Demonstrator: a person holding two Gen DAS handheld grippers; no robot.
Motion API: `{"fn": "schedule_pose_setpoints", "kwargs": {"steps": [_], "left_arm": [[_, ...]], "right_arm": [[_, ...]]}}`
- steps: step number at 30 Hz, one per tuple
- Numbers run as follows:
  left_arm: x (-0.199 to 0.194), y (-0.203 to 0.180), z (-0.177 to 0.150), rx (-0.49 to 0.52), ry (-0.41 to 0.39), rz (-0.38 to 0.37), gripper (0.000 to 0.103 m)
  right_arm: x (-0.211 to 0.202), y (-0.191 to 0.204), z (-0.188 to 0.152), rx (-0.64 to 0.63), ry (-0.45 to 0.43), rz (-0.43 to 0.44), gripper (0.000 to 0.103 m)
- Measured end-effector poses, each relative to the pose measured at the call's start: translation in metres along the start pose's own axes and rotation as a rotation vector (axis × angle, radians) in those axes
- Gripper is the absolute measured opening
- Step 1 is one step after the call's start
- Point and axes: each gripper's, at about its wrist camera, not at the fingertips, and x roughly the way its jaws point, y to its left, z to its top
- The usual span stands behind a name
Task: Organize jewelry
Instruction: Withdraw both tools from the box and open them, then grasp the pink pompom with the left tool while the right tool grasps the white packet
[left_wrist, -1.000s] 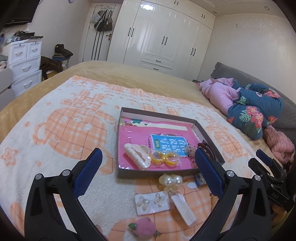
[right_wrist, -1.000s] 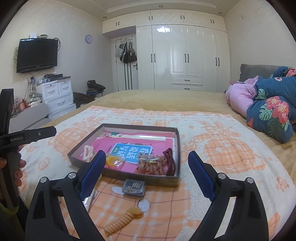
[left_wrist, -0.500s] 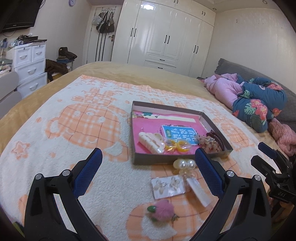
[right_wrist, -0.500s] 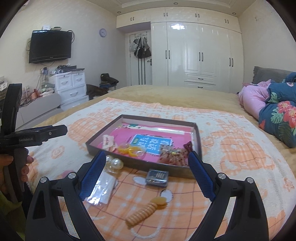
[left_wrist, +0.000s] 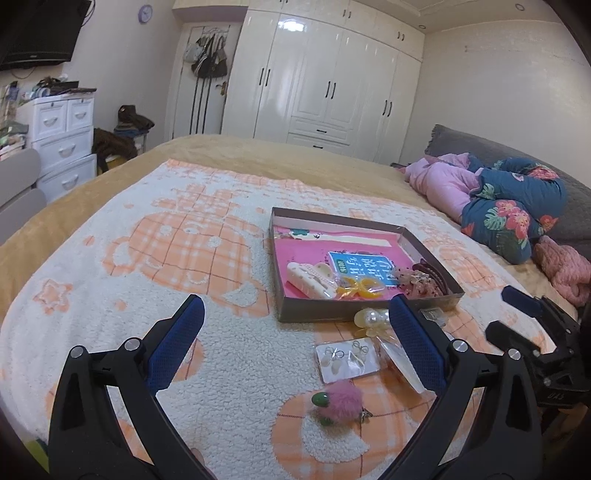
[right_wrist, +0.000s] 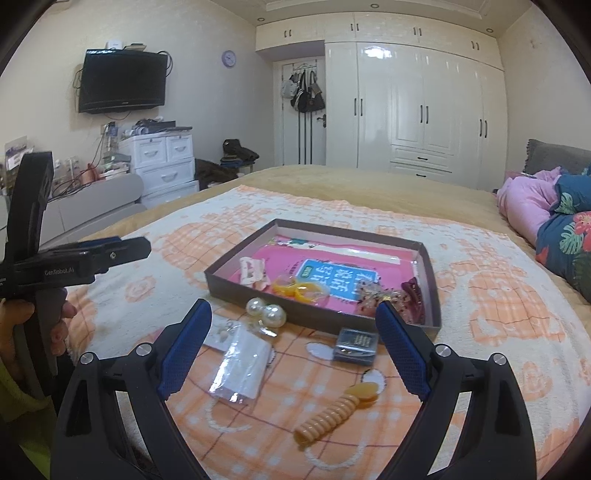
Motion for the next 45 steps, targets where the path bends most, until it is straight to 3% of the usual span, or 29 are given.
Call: {"fn": "schedule_pose_setpoints", "kwargs": {"steps": [14, 24, 31, 38, 45], "left_arm": [[-0.006, 0.011, -0.018, 0.010, 0.056, 0.004, 0.092], [0.012, 0.000, -0.040, 0.043, 0.177, -0.058, 0.091], [0.030, -0.006, -0.054, 0.046, 0.270, -0.105, 0.084], [0.042, -0.021, -0.063, 0.071, 0.320, -0.137, 0.079], [0.055, -0.026, -0.065, 0.056, 0.351, -0.157, 0.068]], "right_arm": [[0.031, 0.020, -0.023, -0.004, 0.142, 0.089, 0.086], [0.054, 0.028, -0.041, -0.001, 0.228, 0.125, 0.071], [0.064, 0.023, -0.048, 0.010, 0.252, 0.125, 0.060], [0.064, 0.014, -0.050, 0.010, 0.241, 0.138, 0.037], [0.061, 0.006, -0.049, 0.009, 0.224, 0.138, 0.034]]}}
